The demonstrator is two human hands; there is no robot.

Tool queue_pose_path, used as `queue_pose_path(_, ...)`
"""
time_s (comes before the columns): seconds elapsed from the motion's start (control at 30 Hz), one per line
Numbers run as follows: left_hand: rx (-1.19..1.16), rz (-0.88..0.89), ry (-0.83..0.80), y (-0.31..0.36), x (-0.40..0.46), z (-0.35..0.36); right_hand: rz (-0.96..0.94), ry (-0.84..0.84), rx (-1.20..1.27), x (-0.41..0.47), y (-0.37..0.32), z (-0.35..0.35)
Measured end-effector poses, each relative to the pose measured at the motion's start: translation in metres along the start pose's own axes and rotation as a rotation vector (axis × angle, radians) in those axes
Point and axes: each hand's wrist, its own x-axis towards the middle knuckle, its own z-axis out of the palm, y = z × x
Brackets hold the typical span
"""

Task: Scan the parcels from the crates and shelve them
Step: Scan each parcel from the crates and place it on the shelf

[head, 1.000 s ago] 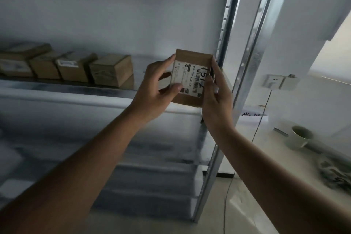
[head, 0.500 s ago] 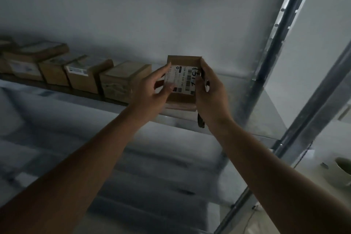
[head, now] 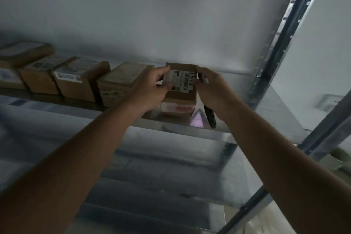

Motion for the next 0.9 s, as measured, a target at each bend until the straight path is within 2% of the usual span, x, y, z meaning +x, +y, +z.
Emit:
queue_pose_path(0.2, 0.066, -0.011, -0.082, -0.007, 0.01, -0.012, 0.073, -0.029, -0.11, 0.003, -0.013, 0.01)
queue_pose_path(0.37, 0.23, 0.006, -0.105, -0.004, 0.017, -0.004, 0.124, -0.067, -0.203, 0.007, -0.019, 0.012)
queue_pose_path(0.63, 0.403, -0.017, -0.177, 0.004, 0.022, -0.002, 0.152, 0.079, -0.203, 0.009, -0.016, 0.02)
queue_pose_path(0.73, 0.453, 0.07, -0.152, 0.007, 0.023, -0.005, 0.105, 0.155, -0.215, 0.003, -0.013, 0.019)
queue_pose_path(0.9, 0.513, 0.386, -0.156, 0.011, 0.022, -0.005, 0.006, 0.285, -0.317, -0.017, -0.012, 0.017)
